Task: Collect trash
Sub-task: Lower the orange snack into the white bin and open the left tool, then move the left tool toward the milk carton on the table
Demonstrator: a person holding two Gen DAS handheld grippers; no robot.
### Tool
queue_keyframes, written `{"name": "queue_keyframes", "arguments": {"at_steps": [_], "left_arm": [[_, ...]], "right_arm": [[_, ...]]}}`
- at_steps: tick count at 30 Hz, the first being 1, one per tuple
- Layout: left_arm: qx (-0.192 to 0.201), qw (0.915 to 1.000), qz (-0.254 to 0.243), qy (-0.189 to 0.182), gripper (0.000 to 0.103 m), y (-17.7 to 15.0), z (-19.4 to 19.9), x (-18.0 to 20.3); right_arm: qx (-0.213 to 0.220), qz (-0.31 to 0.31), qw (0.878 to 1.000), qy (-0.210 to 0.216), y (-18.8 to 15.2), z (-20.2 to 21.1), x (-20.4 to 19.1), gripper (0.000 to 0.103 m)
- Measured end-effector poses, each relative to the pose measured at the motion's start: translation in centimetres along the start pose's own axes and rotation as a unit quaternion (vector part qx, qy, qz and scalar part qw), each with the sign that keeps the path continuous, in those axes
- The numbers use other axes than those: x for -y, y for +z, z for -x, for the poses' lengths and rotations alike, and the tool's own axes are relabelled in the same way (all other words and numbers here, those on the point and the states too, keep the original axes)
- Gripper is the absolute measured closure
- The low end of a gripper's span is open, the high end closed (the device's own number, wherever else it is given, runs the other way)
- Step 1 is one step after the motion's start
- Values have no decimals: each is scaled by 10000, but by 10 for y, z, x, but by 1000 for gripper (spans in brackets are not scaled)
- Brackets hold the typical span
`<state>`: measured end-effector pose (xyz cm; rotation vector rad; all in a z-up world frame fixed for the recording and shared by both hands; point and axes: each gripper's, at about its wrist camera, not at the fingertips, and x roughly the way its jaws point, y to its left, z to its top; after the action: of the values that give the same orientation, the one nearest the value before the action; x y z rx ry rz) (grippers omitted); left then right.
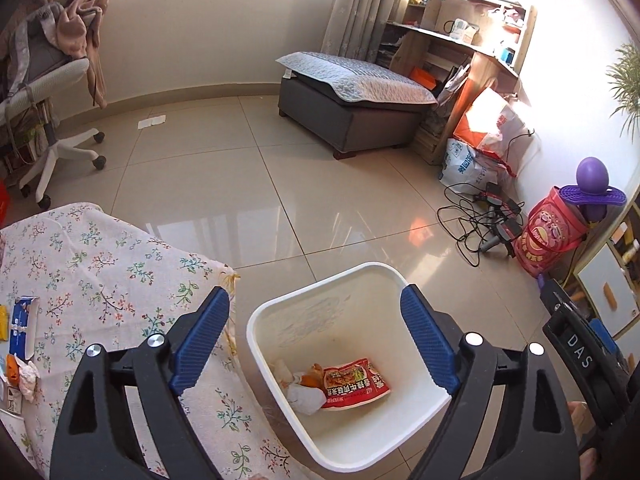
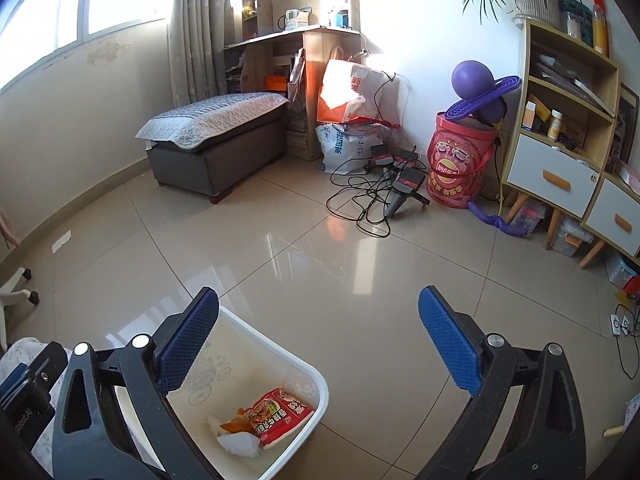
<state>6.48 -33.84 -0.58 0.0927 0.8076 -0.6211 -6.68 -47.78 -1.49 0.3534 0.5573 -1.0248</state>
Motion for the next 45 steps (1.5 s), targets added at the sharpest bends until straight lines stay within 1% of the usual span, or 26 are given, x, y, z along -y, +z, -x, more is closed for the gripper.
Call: {"name": "queue_keyframes", "arguments": {"at_steps": [1,3,5,9,12,15,20,28,32,39,43,45], "left_arm": [[74,9998,-28,162,12,-1,4,-3],[199,9987,-65,471,10,-3,12,-12],[287,9972,-34,693,9,-5,20,-23],[419,9939,110,1018,9,-11,36,-49],[482,9912,220,1210,9,-15,47,-70],[447,9882,339,1424,8,-22,56,-93],[337,9834,616,1673,8,-37,67,-131],[301,9740,1040,1988,8,-57,91,-185],[226,9687,1225,2148,8,-69,100,-212],[141,9570,1558,2442,8,-89,116,-261],[129,9503,1731,2585,8,-97,124,-289],[60,9467,1836,2645,8,-102,126,-305]], "right_arm": [[11,55,10000,59,-2,3,-5,7],[55,170,9997,179,-6,10,-17,7],[146,292,9991,281,-10,20,-28,7],[302,564,9968,469,-18,36,-51,7],[341,746,9947,627,-25,46,-66,7],[377,971,9913,809,-32,57,-85,7],[480,1378,9834,1083,-47,77,-119,7],[553,1957,9682,1454,-72,106,-169,7],[520,2181,9608,1629,-84,117,-190,7],[667,2513,9455,1963,-108,148,-227,7],[661,2672,9372,2142,-120,164,-247,7],[630,2754,9327,2242,-127,170,-258,7]]}}
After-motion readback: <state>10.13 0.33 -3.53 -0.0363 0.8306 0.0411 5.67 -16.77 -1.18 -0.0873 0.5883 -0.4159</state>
